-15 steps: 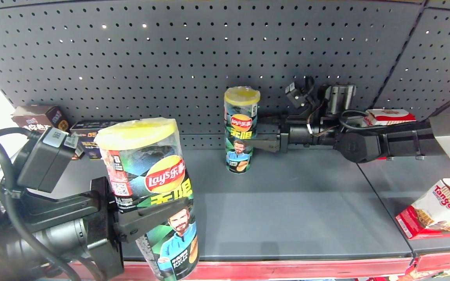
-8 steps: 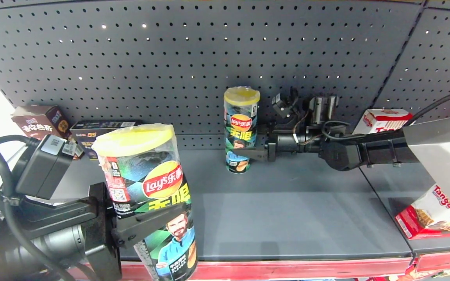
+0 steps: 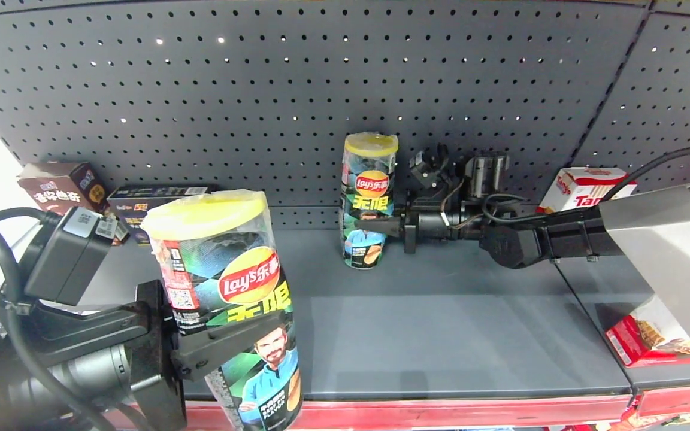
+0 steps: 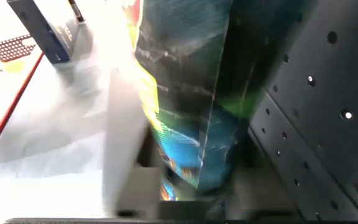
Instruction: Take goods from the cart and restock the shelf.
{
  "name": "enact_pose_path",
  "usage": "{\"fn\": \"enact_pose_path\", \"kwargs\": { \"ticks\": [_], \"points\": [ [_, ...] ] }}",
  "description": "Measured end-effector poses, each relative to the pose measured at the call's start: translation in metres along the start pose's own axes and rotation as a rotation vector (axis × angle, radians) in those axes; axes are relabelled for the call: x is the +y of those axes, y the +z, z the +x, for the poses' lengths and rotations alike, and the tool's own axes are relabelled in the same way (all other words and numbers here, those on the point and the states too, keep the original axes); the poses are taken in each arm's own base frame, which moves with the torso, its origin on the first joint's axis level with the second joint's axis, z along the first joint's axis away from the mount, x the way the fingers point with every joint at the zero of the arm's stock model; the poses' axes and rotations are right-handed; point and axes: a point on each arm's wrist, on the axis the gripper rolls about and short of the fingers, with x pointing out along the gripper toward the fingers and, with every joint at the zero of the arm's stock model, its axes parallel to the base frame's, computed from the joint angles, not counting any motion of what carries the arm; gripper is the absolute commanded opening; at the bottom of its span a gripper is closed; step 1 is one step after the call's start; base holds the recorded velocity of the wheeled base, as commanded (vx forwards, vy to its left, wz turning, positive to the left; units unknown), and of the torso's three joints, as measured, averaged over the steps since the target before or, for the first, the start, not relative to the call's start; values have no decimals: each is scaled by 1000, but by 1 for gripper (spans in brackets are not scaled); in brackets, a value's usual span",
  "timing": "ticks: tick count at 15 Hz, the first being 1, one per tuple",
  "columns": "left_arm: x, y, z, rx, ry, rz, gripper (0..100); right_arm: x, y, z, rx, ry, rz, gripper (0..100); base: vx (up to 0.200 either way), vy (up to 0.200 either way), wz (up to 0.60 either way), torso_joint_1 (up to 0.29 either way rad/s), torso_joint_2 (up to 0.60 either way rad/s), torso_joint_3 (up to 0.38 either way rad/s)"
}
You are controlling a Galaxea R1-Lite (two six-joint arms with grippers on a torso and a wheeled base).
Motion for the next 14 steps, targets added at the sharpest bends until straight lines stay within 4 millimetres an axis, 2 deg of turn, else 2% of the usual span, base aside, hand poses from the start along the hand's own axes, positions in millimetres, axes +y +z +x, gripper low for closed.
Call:
{"fn": "enact_pose_path", "kwargs": {
  "ticks": [3, 6, 10, 14],
  "points": [
    [0, 0, 0, 1, 0, -1, 0, 6, -2, 0, 10, 7, 14, 0, 0, 0, 0, 0, 0, 0],
    [0, -1, 0, 1, 1, -1, 0, 24, 0, -5, 26, -7, 28, 0, 0, 0, 0, 0, 0, 0],
    [-1, -1, -1, 2, 0, -1, 0, 60, 14, -12, 13, -29, -8, 0, 0, 0, 0, 0, 0, 0],
    [-1, 0, -2, -5, 0, 3, 0, 114, 16, -35, 9, -36, -22, 0, 0, 0, 0, 0, 0, 0]
  ]
}}
